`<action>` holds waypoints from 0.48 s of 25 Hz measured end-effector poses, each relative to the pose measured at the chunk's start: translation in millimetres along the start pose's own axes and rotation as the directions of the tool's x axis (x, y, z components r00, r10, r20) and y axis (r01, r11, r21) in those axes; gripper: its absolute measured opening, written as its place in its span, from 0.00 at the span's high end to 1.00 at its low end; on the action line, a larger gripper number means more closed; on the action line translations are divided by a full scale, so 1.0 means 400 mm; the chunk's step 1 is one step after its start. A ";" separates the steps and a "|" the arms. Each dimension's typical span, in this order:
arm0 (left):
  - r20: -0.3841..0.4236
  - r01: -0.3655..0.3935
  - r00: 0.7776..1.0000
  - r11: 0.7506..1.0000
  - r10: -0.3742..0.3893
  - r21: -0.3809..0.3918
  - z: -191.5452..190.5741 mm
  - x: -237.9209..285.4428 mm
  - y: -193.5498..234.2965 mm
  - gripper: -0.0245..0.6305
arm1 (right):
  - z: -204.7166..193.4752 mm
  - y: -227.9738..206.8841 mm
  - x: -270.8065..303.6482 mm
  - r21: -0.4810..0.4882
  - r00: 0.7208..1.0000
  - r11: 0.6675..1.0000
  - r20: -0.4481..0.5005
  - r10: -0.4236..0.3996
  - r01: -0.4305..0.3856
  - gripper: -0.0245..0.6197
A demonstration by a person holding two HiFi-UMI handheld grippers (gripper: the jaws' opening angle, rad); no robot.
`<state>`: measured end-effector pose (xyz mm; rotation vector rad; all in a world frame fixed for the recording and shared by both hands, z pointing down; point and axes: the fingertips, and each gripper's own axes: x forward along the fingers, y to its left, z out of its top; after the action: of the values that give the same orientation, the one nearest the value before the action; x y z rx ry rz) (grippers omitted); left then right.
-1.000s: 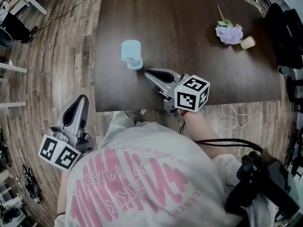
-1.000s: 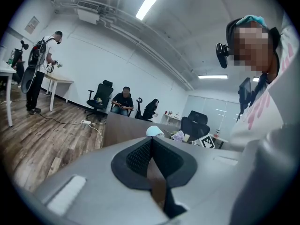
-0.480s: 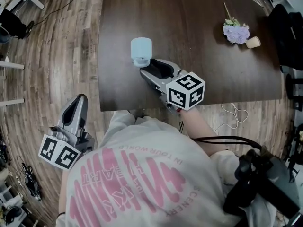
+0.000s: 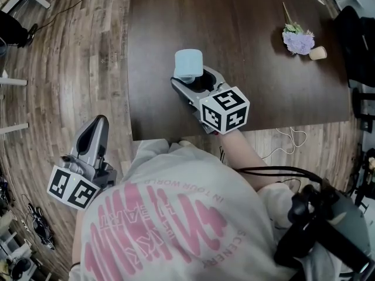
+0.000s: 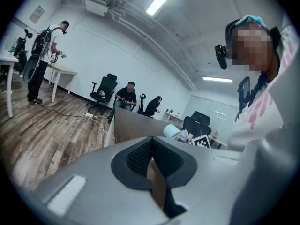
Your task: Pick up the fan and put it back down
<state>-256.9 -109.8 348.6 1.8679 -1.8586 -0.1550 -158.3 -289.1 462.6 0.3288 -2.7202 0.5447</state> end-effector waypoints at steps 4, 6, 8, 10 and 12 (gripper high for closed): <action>-0.008 0.012 1.000 1.000 -0.012 -0.008 0.008 0.009 0.037 0.93 | 0.008 -0.007 0.026 0.002 0.999 0.999 0.005 -0.043 0.043 0.48; -0.010 0.025 1.000 1.000 -0.025 -0.011 0.013 0.017 0.051 0.93 | 0.010 -0.010 0.037 -0.002 0.997 0.997 0.004 -0.073 0.073 0.48; -0.014 0.039 0.999 0.999 -0.040 -0.011 0.022 0.025 0.067 0.93 | 0.011 -0.016 0.049 -0.019 0.992 0.992 -0.005 -0.124 0.124 0.48; -0.020 0.055 0.998 0.998 -0.055 -0.013 0.031 0.035 0.084 0.93 | 0.013 -0.022 0.060 -0.029 0.984 0.984 -0.009 -0.178 0.178 0.50; -0.030 0.075 0.997 0.997 -0.076 -0.016 0.037 0.048 0.099 0.93 | 0.014 -0.026 0.062 -0.018 0.975 0.975 -0.003 -0.223 0.223 0.52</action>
<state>-297.8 -130.0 357.4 1.9210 -1.7632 -0.1649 -179.6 -304.7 470.5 0.6179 -2.6357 0.4570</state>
